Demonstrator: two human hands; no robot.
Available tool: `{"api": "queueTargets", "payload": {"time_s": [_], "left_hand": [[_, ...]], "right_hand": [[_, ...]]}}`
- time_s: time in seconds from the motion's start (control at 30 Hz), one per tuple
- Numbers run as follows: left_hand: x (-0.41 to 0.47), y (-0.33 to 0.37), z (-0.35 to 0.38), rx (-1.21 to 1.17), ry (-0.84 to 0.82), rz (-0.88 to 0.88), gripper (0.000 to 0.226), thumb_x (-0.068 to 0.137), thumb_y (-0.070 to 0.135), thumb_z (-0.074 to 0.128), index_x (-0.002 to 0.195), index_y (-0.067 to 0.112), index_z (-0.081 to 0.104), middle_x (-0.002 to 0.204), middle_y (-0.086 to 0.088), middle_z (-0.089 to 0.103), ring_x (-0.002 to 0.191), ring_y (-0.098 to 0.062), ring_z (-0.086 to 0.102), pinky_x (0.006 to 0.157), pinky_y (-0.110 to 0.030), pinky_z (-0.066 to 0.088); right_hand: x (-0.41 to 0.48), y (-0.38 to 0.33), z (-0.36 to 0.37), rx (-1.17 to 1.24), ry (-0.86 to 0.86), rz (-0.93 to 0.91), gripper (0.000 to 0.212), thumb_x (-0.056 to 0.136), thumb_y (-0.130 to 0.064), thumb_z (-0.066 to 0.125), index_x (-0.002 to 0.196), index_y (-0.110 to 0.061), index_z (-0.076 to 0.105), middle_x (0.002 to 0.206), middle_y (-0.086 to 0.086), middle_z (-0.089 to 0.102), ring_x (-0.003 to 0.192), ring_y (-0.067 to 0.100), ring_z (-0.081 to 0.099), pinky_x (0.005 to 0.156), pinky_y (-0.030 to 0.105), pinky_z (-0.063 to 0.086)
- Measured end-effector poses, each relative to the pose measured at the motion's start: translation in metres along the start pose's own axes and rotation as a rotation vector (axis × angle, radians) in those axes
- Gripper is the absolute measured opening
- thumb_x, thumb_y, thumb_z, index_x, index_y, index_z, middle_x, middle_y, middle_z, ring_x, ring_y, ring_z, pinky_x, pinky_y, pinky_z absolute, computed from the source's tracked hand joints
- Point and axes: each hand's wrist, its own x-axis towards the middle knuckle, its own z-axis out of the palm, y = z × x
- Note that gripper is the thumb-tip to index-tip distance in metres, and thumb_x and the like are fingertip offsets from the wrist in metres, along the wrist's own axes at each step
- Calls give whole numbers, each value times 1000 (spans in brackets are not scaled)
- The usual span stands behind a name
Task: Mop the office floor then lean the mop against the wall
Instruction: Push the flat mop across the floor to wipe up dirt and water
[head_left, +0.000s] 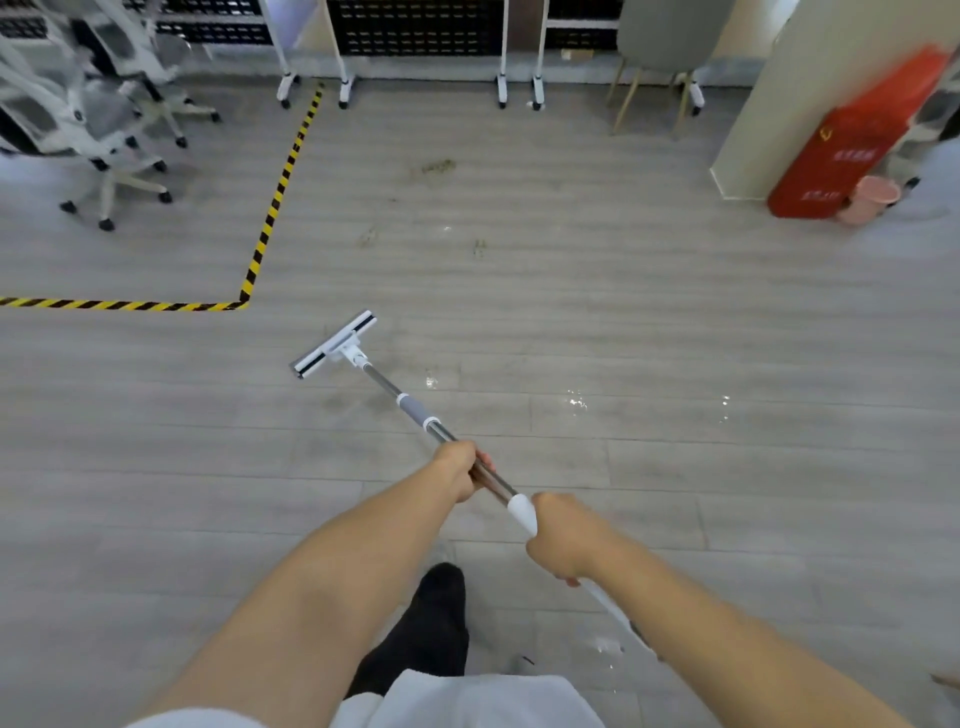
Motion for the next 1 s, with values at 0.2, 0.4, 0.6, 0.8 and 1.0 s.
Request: {"api": "queueTargets", "payload": {"time_s": [0.2,0.4,0.6,0.8,1.0], "left_hand": [[85,116,8,-35,-15,-11,24,95,-3,31,77,6,44,62,-10,45,53,-21,46,50,-35,47],[147,242,7,-77,-59,-28,26,94,-6,30,74,5,43,60,-10,44,52,-22,43,47,-31,46],[208,345,15,-100,-80,-13,24,93,-7,31,78,8,43,60,-8,41,50,-20,42,47,-28,46],[288,456,26,-102,-79,-28,21,95,-4,34,80,7,44,63,-9,43,52,-20,44,42,-25,48],[368,577,37,-90,-62,-61,19,93,-5,36,82,7,46,63,-10,45,53,-21,47,46,-26,51]], "right_hand": [[98,-59,-85,-53,-1,-1,28,88,-1,43,114,-8,51,99,13,60,60,28,64,56,40,57],[184,-128,-170,-40,-3,6,33,90,-2,45,121,-10,51,106,14,61,63,28,65,54,36,55],[264,-180,-242,-41,6,8,36,89,-3,46,124,-8,54,104,12,63,68,28,67,56,36,56],[364,-230,-325,-62,-9,-22,31,90,-5,51,121,-6,55,101,10,59,70,26,60,50,29,45],[468,-280,-418,-39,-51,-17,29,87,-1,49,114,-5,56,95,13,63,58,27,62,45,31,48]]}}
